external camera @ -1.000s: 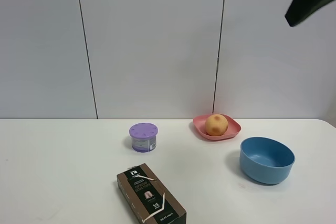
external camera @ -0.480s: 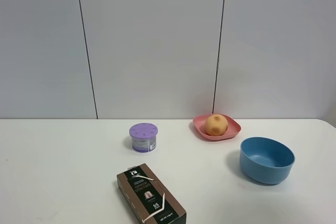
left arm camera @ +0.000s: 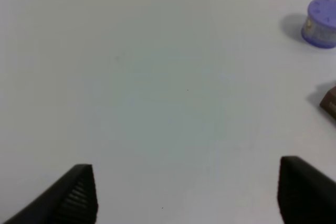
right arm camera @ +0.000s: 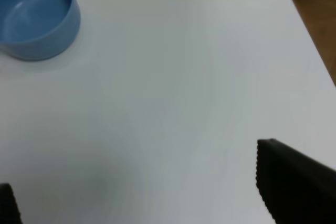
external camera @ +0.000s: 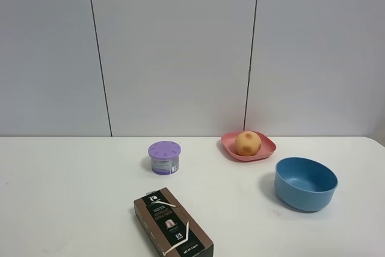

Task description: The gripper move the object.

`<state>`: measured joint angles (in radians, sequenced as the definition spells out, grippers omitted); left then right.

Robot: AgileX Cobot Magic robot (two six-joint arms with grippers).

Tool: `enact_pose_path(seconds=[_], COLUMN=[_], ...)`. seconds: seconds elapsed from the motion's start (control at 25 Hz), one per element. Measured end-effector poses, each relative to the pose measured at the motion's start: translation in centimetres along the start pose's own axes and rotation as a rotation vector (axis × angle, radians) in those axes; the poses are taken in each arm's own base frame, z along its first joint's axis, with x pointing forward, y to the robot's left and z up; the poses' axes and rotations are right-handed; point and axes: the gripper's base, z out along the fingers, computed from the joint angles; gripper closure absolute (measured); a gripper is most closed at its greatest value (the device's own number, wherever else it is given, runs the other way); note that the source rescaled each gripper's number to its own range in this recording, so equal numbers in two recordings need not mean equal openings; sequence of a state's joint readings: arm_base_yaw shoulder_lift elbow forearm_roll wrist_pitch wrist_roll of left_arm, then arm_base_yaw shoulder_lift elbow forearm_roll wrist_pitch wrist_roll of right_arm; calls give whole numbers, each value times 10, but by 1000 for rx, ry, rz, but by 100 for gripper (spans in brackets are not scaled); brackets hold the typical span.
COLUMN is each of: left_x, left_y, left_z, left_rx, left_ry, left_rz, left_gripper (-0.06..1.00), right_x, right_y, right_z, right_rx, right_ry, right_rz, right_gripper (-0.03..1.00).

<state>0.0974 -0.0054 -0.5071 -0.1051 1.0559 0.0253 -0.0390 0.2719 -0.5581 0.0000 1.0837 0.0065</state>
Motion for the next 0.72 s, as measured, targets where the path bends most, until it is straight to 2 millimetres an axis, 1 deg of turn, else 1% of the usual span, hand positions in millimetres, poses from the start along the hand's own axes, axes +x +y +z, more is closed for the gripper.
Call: enact_pose_path(seconds=[0.16,0.28,0.48,0.72], left_x=[0,0,0,0], left_y=[0,0,0,0], left_z=[0,0,0,0], left_rx=[0,0,0,0], left_ry=[0,0,0,0], left_rz=[0,0,0,0], left_gripper=[-6,-6,-6,-6], right_x=[17,24,31,35], right_y=[-1,-2,-2,-3], right_z=[-6,-11,-18,-20], right_rx=[6,17,22,37], right_ry=[-70,-122,-203,-225], right_rz=[-39,-51,-52,-41], right_gripper=[6,6,6,6])
